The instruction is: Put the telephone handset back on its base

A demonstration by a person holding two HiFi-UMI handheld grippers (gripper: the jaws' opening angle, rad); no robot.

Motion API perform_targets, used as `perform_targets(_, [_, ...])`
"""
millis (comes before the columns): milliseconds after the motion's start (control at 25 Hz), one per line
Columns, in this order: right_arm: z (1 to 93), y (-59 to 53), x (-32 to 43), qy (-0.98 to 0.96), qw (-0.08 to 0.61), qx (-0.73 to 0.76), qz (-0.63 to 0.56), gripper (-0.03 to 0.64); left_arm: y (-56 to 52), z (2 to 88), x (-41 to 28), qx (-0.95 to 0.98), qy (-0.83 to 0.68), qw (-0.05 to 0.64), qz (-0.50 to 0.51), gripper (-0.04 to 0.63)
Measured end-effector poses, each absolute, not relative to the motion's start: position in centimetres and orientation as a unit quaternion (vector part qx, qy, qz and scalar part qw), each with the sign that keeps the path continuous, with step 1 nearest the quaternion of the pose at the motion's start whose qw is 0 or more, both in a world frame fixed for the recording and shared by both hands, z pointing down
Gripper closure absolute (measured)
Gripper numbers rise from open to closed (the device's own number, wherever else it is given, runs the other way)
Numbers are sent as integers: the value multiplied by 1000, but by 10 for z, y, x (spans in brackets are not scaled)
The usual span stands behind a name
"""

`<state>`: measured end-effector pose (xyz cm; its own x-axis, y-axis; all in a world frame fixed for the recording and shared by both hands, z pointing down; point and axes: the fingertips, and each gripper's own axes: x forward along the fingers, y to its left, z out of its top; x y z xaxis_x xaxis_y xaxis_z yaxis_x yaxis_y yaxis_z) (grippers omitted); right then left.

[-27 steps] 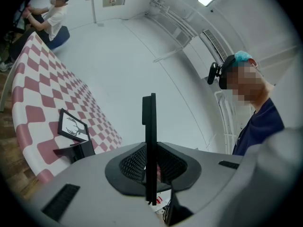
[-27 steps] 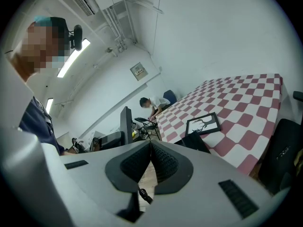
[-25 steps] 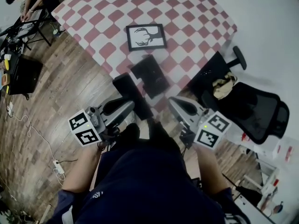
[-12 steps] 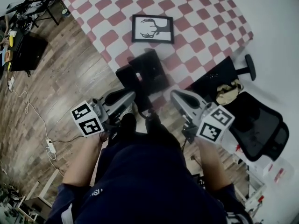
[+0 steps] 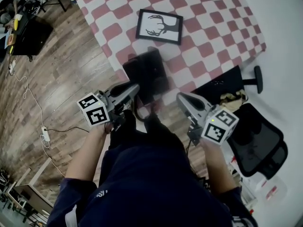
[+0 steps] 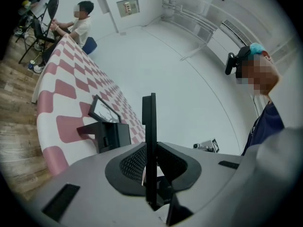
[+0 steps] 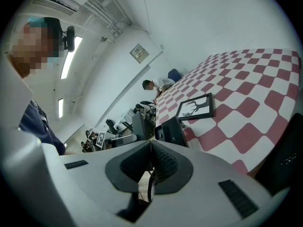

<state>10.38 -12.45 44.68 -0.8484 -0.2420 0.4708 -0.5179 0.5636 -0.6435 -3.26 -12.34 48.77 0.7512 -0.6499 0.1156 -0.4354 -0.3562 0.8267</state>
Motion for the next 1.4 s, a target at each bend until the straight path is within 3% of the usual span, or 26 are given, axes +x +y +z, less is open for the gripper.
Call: perform_targets(1400, [483,-132,123,-853,200,206,436,600,-136,576,-25,768,-358,524,-87,505])
